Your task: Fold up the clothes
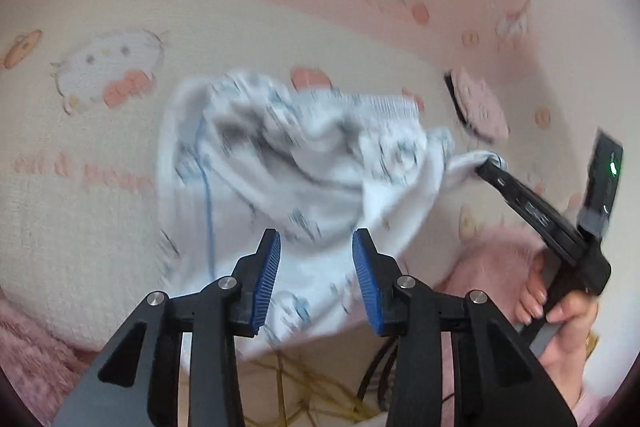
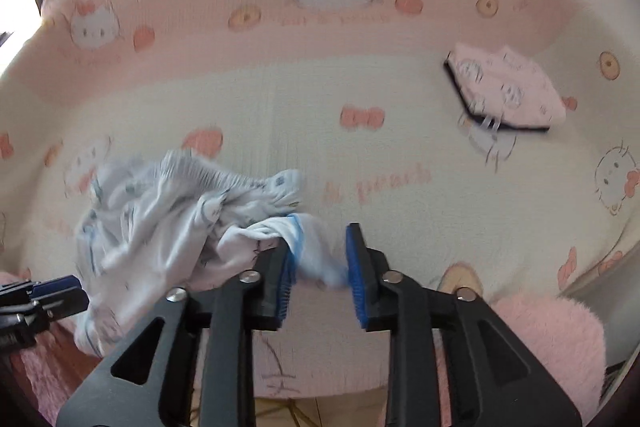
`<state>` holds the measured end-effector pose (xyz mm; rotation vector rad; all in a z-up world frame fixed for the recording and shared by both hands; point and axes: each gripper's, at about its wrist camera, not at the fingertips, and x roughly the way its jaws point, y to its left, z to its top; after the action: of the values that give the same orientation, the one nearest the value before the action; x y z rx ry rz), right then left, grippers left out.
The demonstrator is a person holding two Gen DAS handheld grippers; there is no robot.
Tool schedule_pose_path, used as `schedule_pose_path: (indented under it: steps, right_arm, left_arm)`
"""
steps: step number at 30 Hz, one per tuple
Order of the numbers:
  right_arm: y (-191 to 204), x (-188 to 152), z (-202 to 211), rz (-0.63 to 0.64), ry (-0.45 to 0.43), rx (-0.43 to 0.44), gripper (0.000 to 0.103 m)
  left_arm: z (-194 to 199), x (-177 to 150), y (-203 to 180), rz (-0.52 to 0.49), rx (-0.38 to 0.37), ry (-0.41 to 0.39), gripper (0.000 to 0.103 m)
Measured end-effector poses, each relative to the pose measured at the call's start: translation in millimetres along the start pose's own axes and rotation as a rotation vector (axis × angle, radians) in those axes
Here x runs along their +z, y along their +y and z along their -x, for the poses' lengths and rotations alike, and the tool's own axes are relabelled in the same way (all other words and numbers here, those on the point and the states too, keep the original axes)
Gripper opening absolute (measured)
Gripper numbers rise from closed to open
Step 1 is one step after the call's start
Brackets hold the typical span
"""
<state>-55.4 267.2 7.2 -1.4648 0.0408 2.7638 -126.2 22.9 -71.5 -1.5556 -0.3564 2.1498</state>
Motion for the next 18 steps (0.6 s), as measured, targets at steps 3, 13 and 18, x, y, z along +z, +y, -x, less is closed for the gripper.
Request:
schedule_pose_path:
  steps: [3,13,18]
  right_arm:
    - [-7.3,12.8,10.8,-0.033,-0.064,0.013,0.037]
    - [18.1,14.1,-84.0,-0.007,0.218,0.259,0.054]
    - [33.1,-7.3,-96.1,0.114,0.347,0.263,0.054]
  left_arm:
    - [-9.9,27.1,3.1,-0.017,0.11,-0.034,0.04]
    - [-68.6,73.4,-9.8,-0.106,0.202,0.01,0.039]
    - [-83.6,36.7,12.6,-0.114,0.289,0.179,0.027]
